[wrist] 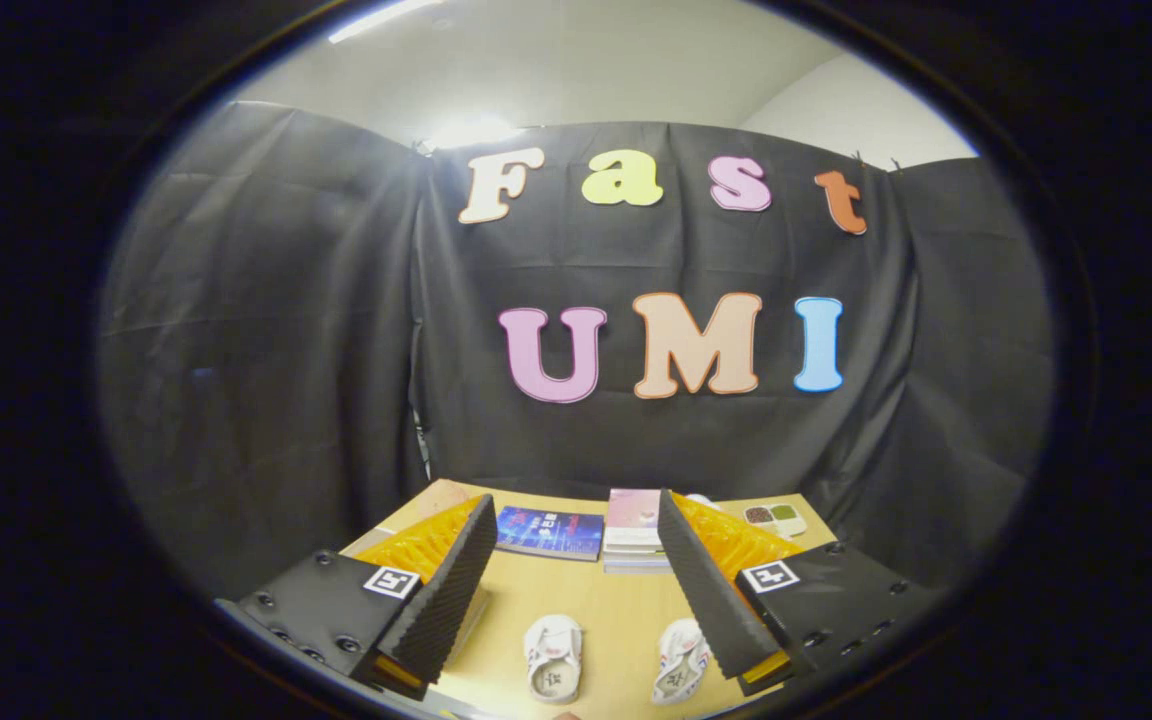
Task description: Open the storage box then place both shoes into the box .Put the left shoe in first, then the right shoe, with the right side of both shoes facing outward in a uniform manner.
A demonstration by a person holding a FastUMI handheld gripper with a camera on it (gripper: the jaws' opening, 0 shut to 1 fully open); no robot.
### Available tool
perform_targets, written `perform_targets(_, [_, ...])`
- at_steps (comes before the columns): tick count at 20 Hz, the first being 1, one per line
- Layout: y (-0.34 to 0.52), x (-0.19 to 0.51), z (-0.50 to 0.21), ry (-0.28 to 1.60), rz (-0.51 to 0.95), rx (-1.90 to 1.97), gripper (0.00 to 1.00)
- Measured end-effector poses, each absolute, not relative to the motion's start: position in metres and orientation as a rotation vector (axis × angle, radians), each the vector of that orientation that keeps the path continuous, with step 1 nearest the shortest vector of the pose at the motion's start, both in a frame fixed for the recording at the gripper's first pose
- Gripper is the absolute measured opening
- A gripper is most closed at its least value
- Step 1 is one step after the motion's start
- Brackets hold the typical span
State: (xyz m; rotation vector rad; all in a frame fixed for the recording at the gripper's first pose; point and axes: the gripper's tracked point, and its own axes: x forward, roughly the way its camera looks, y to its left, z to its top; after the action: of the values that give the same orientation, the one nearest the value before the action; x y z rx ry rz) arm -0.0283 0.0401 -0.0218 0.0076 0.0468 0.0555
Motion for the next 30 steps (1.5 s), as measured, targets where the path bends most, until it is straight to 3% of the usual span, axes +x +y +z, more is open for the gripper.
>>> perform_targets(11, [0.094,-0.055,-0.048,-0.002,0.101,0.135,0.97])
perform_targets(20, [0.187,-0.081,-0.099,-0.033,0.212,0.52,0.97])
perform_targets(30, [0.21,-0.059,-0.213,-0.026,0.037,0.932,0.97])
